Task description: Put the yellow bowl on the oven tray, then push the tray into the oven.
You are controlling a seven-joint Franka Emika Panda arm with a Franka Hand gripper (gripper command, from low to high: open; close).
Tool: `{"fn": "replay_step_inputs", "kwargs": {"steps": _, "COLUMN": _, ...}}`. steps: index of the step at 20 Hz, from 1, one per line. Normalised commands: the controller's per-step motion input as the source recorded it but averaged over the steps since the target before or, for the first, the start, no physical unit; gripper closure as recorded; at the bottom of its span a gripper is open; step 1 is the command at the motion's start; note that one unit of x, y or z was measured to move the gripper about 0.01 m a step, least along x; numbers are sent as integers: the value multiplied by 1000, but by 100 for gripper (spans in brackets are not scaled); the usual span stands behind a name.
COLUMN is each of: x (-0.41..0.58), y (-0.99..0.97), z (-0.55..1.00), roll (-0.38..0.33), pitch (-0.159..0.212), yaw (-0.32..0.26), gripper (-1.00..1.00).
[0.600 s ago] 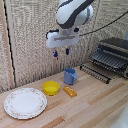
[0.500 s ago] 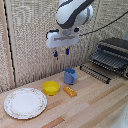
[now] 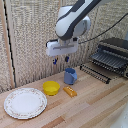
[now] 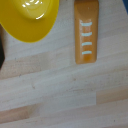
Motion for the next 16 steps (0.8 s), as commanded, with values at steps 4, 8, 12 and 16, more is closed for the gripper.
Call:
{"fn": "replay_step_inputs", "kwargs": {"steps": 4, "x": 0, "y": 94, "z": -470, "roll": -65, "pitch": 12, "yaw": 0, "gripper": -100}}
{"fn": "replay_step_inputs", "kwargs": {"steps": 8, "x": 0, "y": 142, "z": -424, "roll": -87, "pitch": 1, "yaw": 1, "gripper": -100}}
{"fn": "replay_step_inputs", "kwargs": {"steps": 12, "x": 7, "y": 284, "z": -426, "roll": -137, "pitch": 1, "yaw": 16, "gripper": -100}}
{"fn": "replay_step_inputs", "kwargs": {"steps": 16, "x": 11, "y": 354, "z": -383, "roll": -154, "pitch": 0, "yaw": 27, "gripper": -100}}
